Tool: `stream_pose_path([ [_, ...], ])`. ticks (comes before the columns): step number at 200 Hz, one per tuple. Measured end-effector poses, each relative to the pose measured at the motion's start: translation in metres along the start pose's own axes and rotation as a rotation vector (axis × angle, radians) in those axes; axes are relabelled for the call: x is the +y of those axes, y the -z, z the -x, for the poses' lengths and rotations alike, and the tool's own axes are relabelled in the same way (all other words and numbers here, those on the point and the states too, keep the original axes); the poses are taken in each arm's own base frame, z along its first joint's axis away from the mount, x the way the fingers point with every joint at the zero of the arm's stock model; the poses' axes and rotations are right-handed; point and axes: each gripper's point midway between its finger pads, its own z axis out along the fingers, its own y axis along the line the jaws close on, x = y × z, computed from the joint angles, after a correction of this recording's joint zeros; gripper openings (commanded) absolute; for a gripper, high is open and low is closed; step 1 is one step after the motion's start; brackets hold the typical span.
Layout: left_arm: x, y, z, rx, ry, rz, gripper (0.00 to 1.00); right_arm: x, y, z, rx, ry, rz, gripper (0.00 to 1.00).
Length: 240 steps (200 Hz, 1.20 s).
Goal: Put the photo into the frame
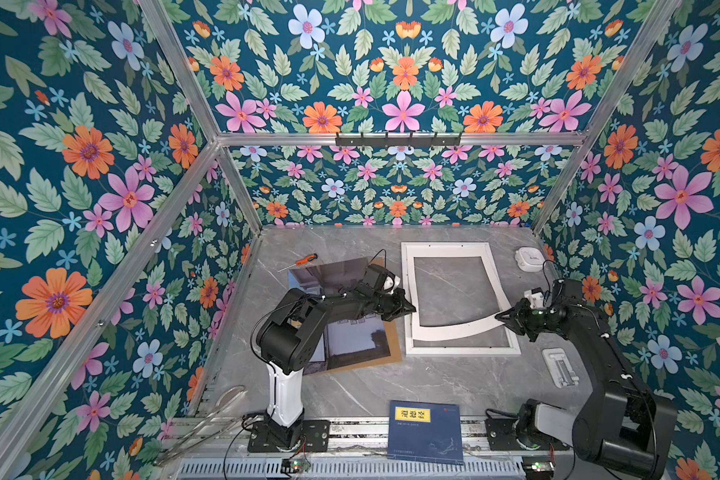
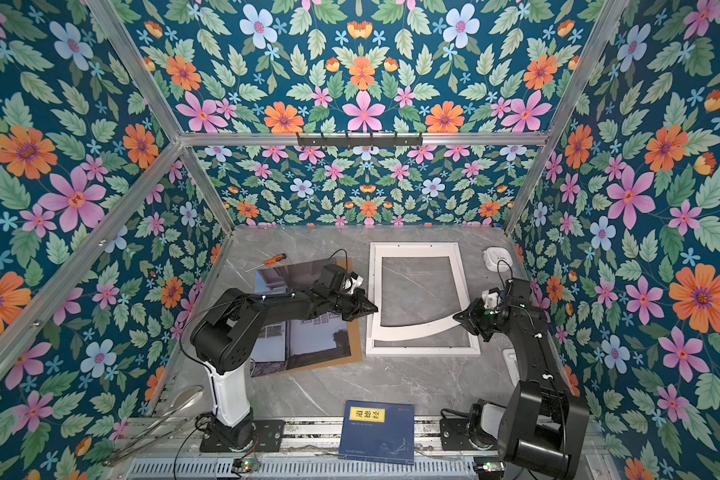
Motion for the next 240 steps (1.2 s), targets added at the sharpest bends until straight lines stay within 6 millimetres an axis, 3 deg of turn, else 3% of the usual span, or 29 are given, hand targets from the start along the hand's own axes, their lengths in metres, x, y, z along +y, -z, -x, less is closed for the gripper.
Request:
stream_pose_path([
  [60, 0.002, -0.001, -0.004, -0.002, 0.011, -0.001, 0.0, -0.012, -0.003, -0.006, 0.018, -0.03, -0.036, 0.15],
  [116, -0.001, -0.002, 0.0, -0.011, 0.005, -0.011, 0.0, -0.014, -0.007, 0.0, 0.013, -0.03, -0.045, 0.19],
  [162, -0.002, -0.004, 0.001, -0.014, 0.015, -0.015, 0.0, -0.012, -0.007, 0.004, 0.005, -0.024, -0.045, 0.42],
  [178, -0.002, -0.004, 0.001, -0.014, 0.021, -0.016, 0.0, -0.012, -0.004, 0.003, -0.004, -0.018, -0.05, 0.58],
  [191, -0.002, -0.004, 0.001, -0.014, 0.021, -0.016, 0.0, -0.012, -0.001, 0.003, -0.017, -0.011, -0.06, 0.83],
  [199, -0.002, -0.004, 0.001, -0.014, 0.021, -0.017, 0.0, -0.012, 0.001, 0.002, -0.026, -0.009, -0.069, 0.92],
  [213, -0.002, -0.004, 0.001, -0.014, 0.022, -0.016, 0.0, -0.013, 0.005, 0.002, -0.039, 0.003, -0.084, 0.98],
  [240, -0.002, -0.004, 0.001, -0.014, 0.023, -0.016, 0.0, -0.014, 0.012, 0.003, -0.071, 0.015, -0.117, 0.99],
])
